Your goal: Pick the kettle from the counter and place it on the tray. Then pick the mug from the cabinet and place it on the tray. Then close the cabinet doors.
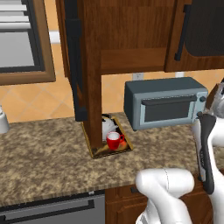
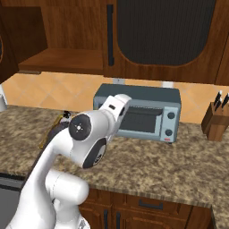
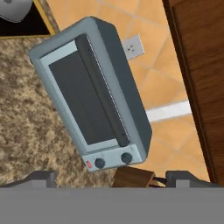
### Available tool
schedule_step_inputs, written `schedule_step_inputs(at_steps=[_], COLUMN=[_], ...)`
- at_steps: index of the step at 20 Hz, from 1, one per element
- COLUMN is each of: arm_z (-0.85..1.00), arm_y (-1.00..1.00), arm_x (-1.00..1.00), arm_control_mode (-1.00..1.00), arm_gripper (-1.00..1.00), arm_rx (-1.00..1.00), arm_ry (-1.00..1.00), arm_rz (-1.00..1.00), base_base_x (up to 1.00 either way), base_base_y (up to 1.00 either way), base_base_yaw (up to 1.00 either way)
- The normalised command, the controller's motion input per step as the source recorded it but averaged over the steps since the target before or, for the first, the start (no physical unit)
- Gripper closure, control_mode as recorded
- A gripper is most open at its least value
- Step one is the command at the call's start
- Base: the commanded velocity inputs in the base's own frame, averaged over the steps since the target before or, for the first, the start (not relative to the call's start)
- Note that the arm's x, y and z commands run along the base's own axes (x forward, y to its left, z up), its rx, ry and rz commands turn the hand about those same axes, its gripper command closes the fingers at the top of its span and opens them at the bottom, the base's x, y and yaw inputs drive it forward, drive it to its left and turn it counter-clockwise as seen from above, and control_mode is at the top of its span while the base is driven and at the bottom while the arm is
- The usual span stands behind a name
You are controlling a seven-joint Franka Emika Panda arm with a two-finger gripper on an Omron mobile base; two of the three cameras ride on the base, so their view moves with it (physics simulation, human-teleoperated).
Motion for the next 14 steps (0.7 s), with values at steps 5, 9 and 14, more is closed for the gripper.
schedule_step_inputs(at_steps=[5, 9, 14], arm_z=[-0.02, -0.09, 0.0], arm_y=[0.67, 0.17, 0.39], arm_x=[-0.14, -0.04, -0.26], arm_control_mode=[-1.0, -1.0, -1.0], arm_gripper=[-1.0, -1.0, -1.0], arm_rx=[-0.2, -0.1, -0.19], arm_ry=[0.0, 0.01, 0.0], arm_rz=[-0.04, 0.0, -0.11], base_base_x=[0.0, 0.0, 0.0], base_base_y=[0.0, 0.0, 0.0], base_base_yaw=[0.0, 0.0, 0.0])
